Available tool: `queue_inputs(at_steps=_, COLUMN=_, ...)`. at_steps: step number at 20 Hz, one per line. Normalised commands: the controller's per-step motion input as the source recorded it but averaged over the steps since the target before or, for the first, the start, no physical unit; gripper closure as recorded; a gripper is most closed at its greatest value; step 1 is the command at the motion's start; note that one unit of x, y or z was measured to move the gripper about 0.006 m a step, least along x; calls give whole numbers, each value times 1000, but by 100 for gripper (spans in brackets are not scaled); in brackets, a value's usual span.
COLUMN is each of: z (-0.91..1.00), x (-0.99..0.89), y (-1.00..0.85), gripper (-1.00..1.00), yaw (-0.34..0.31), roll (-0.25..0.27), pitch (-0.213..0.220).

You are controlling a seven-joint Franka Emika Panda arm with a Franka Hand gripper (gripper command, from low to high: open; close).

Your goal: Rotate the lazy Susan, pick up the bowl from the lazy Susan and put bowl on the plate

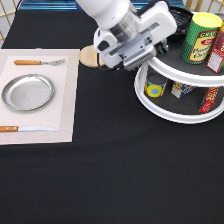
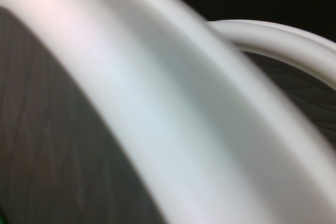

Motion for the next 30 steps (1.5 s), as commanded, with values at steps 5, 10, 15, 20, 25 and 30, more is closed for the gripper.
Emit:
queue_inputs(at_steps=5, z=269, x=467, y=211, gripper=-100, yaw=100, roll=2, pitch=-1)
queue_inputs(at_steps=10, z=761, x=171, y=-14, gripper=-100, yaw=90, roll=-2, pitch=-2)
queue_inputs(at_steps=15, z=1000, x=-95, y=-200, gripper=-100, yaw=51, roll=-26, pitch=-53)
queue_inputs(at_steps=20, z=986, x=-539, y=-44, gripper=-100, yaw=16, roll=-131, pitch=-70)
queue_inputs(at_steps=25, z=562, x=-994, y=31, gripper=-100, yaw=6, roll=-233, pitch=-117)
queue_inputs(at_steps=30, z=13, x=-986, y=55, gripper=-100, yaw=4, roll=-211, pitch=-147)
